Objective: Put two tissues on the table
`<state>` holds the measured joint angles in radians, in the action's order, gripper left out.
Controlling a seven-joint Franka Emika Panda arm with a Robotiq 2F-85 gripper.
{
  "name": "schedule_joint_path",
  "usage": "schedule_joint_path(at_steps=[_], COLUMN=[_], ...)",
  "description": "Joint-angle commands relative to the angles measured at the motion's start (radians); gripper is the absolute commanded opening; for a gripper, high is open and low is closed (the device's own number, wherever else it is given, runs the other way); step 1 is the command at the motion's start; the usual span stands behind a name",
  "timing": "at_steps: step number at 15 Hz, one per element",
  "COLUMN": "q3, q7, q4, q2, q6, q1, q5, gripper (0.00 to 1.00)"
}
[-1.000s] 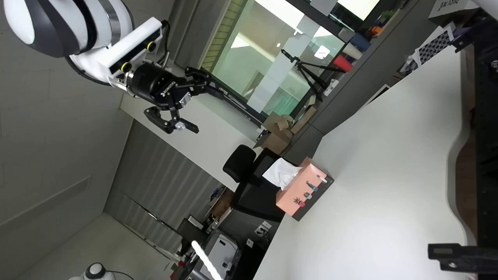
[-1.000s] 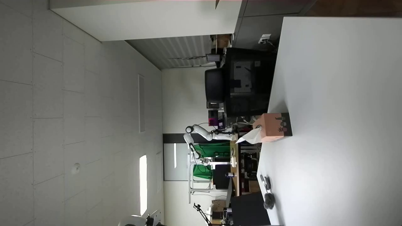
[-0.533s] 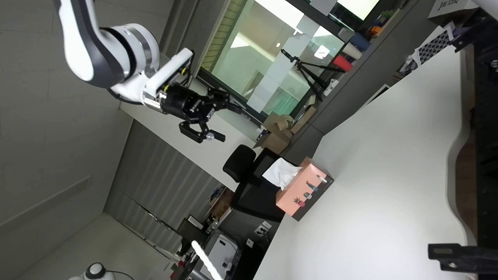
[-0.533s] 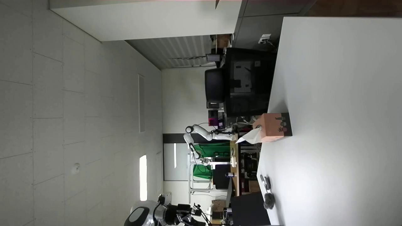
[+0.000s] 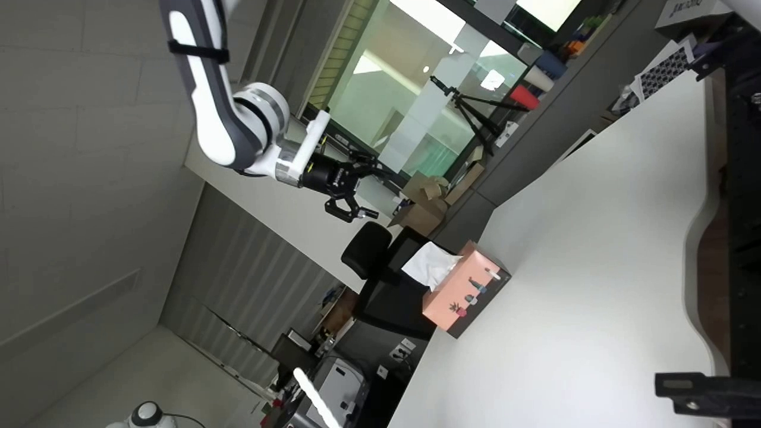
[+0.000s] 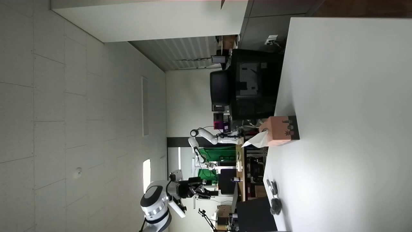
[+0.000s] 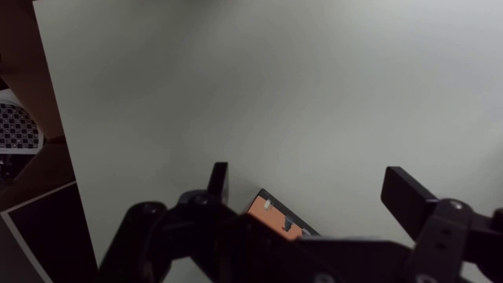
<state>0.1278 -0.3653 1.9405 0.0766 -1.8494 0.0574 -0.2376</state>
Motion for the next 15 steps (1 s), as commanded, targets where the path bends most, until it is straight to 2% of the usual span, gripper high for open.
schedule_joint_path(at_steps=[1,4,15], q3=[-0.03,-0.04,-0.039], q7=[-0.011,-0.027,-0.033], q4=[-0.029,-0.07,-0.081], q2=[0.028,0.073,0.073], q6=[0.004,0.008,0.02], q1=[0.019,0.022,0.026], q5=[0.0,0.0,-0.001], gripper=[1.0,1.0,1.0])
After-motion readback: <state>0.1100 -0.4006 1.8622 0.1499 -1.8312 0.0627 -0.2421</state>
